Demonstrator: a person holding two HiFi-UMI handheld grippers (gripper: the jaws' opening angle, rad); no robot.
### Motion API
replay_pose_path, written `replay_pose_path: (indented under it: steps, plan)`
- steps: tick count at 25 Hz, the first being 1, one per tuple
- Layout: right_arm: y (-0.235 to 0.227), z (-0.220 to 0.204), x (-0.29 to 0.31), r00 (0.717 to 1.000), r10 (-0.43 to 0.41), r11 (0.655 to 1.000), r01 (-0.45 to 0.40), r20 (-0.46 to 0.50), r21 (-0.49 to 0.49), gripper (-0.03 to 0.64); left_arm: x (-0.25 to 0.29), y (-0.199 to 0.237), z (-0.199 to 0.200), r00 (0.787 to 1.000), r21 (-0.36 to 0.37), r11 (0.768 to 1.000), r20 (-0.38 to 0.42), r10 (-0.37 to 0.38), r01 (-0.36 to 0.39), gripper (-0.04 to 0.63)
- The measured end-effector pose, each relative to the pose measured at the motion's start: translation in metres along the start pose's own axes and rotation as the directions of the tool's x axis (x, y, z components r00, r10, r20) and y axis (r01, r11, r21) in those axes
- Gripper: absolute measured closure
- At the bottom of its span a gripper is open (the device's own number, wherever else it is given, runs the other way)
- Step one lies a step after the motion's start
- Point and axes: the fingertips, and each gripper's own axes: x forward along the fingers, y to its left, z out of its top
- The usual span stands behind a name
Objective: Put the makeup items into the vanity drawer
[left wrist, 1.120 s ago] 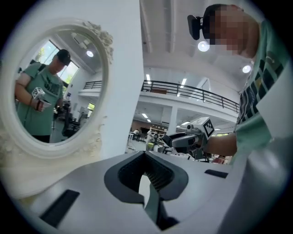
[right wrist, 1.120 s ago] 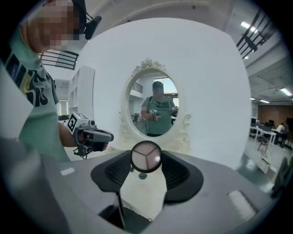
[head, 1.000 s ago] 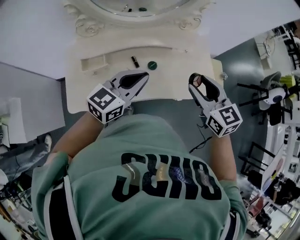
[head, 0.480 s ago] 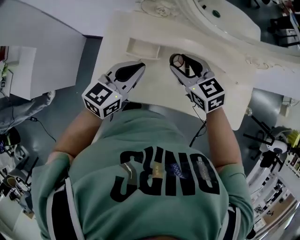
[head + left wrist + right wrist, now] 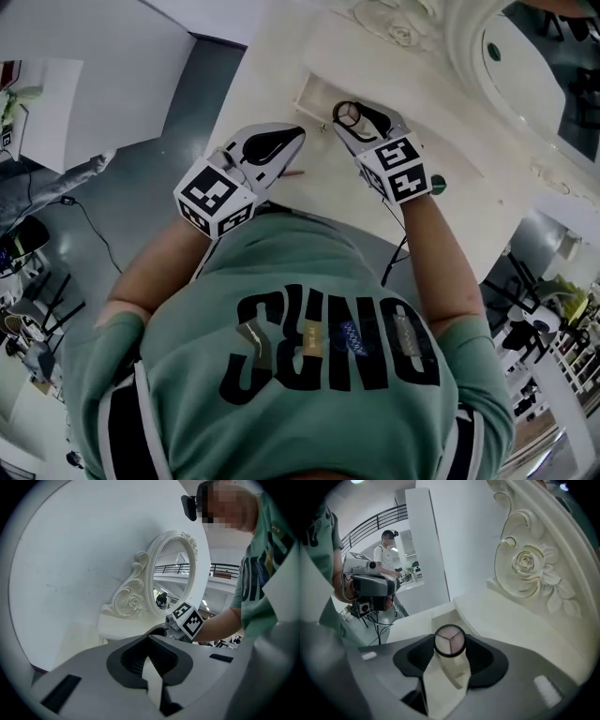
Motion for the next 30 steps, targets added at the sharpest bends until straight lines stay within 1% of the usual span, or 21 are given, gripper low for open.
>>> replay_pose_path:
  steps: [5,12,21,30]
  plan:
    - [-0.003,-0.002,0.017,0.999,-0.010,0.999,0.012,-0.046,0.039,0.396,-0.002,0.011,-0.004,1.000,-0.019,1.000,-0.002,-0.006,0.006,0.592]
    - [0.001,0.001,0.025,0.998,0.012,0.998,-0.008,-0.054,0.069,0.396,-0.002,0.021,-0.003,1.000,-0.027,0.999,-0.001,-0.019,0.019,0.592]
    - [0.002,0.001,0.025,0.997,0.015,0.997,-0.010,-0.070,0.073,0.395,0.001,0.022,0.000,1.000,-0.034,0.999,0.001,-0.026,0.026,0.592]
    - [0.004,0.002,0.025,0.997,0.043,0.995,-0.037,-0.067,0.089,0.392,0.003,0.024,0.002,1.000,-0.035,0.999,0.001,-0.026,0.026,0.592]
